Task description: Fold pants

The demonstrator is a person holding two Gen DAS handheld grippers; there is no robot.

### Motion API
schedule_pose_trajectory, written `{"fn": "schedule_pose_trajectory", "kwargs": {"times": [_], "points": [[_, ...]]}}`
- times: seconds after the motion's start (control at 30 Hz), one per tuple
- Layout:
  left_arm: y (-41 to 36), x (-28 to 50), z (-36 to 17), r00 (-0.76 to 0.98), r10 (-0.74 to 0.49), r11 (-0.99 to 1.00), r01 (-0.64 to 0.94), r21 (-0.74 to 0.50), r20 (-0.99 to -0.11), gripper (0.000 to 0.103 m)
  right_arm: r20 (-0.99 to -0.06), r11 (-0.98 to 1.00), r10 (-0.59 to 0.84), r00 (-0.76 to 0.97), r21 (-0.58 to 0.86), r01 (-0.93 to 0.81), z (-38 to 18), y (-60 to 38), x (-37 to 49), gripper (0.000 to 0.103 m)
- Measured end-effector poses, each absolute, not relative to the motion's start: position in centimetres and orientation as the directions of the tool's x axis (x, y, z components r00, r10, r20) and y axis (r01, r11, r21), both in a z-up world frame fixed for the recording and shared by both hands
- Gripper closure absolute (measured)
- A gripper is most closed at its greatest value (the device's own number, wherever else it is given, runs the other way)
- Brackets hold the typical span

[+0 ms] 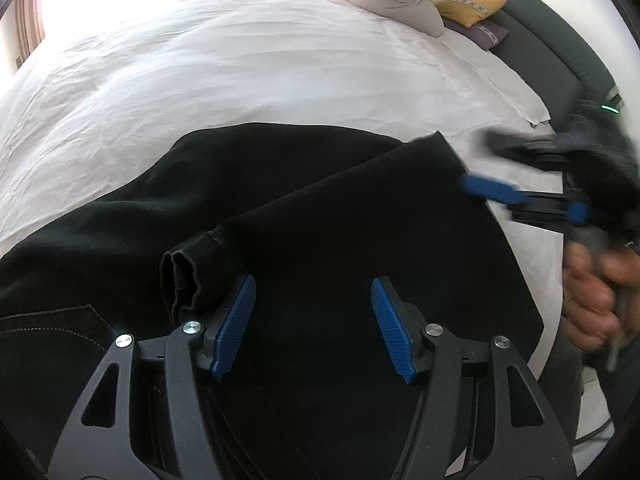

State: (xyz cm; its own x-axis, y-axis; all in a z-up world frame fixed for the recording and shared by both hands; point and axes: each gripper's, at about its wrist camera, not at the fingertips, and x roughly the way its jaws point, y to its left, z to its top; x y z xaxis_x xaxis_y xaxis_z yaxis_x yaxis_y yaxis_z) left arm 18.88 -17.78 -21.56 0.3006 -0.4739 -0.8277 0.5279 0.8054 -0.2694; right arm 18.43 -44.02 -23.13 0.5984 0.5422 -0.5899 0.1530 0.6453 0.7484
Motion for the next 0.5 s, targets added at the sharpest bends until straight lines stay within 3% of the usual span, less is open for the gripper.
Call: {"fn": "schedule_pose_trajectory", "kwargs": {"times": [0.07, 0.23, 0.43, 0.47, 0.5], "points": [[-18.1, 19.0, -21.6, 0.295, -0.478, 0.805, 0.525, -0.278, -0.828, 0.044, -0.622, 0.634, 0.541, 0.565, 0.744, 0.212, -25.4, -44.5, 20.1, 0.046], [-17.5, 18.9, -21.8, 0.294, -0.487, 0.803, 0.522, -0.288, -0.822, 0.044, -0.650, 0.663, 0.483, 0.587, 0.709, 0.241, -23.1, -44.5, 18.4, 0.046], [-17.7, 18.5, -21.9, 0.303, -0.489, 0.805, 0.519, -0.289, -0.818, 0.044, -0.568, 0.584, 0.604, 0.559, 0.793, 0.173, -22.8, -42.9, 11.6, 0.044], [-18.0, 18.6, -22.0, 0.306, -0.487, 0.806, 0.518, -0.286, -0.818, 0.044, -0.576, 0.583, 0.609, 0.545, 0.791, 0.185, -23.5, -43.5, 10.6, 0.041], [-18.1, 18.5, -22.0, 0.310, -0.483, 0.808, 0.519, -0.280, -0.819, 0.044, -0.607, 0.601, 0.598, 0.523, 0.772, 0.209, -25.0, -43.7, 9.8, 0.045]]}}
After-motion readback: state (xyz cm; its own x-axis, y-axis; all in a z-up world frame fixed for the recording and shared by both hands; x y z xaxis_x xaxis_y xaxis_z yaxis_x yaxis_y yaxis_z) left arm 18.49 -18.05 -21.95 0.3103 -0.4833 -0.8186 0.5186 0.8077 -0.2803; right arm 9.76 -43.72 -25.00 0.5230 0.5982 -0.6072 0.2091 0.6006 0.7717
